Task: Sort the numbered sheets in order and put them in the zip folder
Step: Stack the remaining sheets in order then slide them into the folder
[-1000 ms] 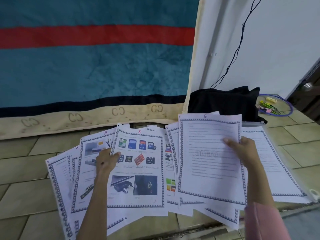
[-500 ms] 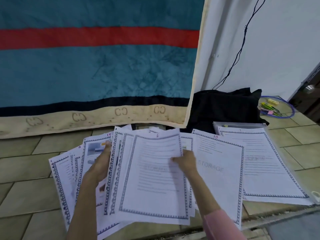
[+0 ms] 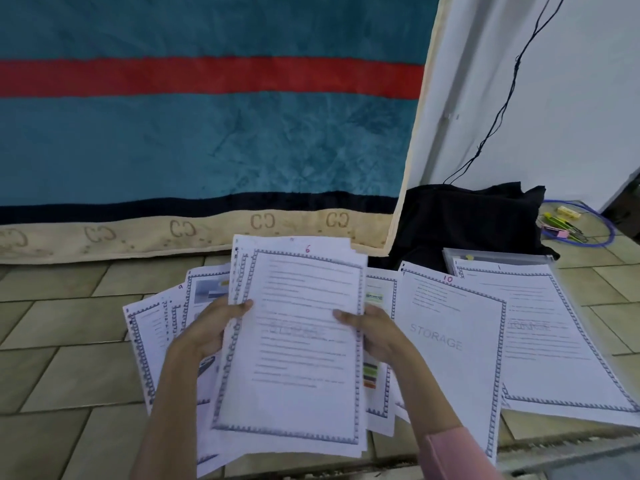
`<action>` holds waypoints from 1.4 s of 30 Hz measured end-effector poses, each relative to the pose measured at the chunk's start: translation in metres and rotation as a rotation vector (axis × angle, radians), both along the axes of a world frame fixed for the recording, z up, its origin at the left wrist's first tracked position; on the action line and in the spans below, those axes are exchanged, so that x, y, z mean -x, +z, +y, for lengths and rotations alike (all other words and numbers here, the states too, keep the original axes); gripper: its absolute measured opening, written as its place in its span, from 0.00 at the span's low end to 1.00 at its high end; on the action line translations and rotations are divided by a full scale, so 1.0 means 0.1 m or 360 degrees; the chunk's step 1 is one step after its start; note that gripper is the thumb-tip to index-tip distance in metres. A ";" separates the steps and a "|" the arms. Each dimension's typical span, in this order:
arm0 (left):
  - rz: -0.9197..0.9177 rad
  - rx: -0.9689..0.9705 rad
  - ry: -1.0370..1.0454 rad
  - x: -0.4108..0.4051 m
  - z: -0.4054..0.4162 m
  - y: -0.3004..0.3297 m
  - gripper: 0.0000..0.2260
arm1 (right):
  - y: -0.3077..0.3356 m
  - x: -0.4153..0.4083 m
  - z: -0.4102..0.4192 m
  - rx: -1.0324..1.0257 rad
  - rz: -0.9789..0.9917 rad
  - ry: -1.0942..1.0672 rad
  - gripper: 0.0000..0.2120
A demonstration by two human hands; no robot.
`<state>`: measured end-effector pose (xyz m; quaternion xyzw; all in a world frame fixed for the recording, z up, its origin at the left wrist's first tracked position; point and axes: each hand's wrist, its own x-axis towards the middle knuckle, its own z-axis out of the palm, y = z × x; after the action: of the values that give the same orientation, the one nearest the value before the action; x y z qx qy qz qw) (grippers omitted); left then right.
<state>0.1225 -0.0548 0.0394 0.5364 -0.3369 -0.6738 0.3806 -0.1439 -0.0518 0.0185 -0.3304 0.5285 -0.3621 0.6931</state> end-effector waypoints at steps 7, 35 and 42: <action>-0.1551 -0.0053 0.0706 -0.14 -0.03 -0.16 0.17 | 0.12 0.84 -0.07 0.0267 0.1044 -0.0415 0.13; -0.1352 0.0001 0.1545 -0.92 0.20 0.27 0.15 | 0.01 0.93 0.00 0.0020 0.1648 -0.0439 0.17; -0.1679 0.0802 0.1287 -1.08 0.51 1.51 0.12 | -0.04 0.89 -0.03 0.0017 0.1606 -0.0406 0.19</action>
<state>0.2308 -0.0037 0.1905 0.7696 -0.3964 -0.0320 0.4995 -0.2334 -0.0552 0.0147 -0.4003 0.8311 -0.2421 0.3009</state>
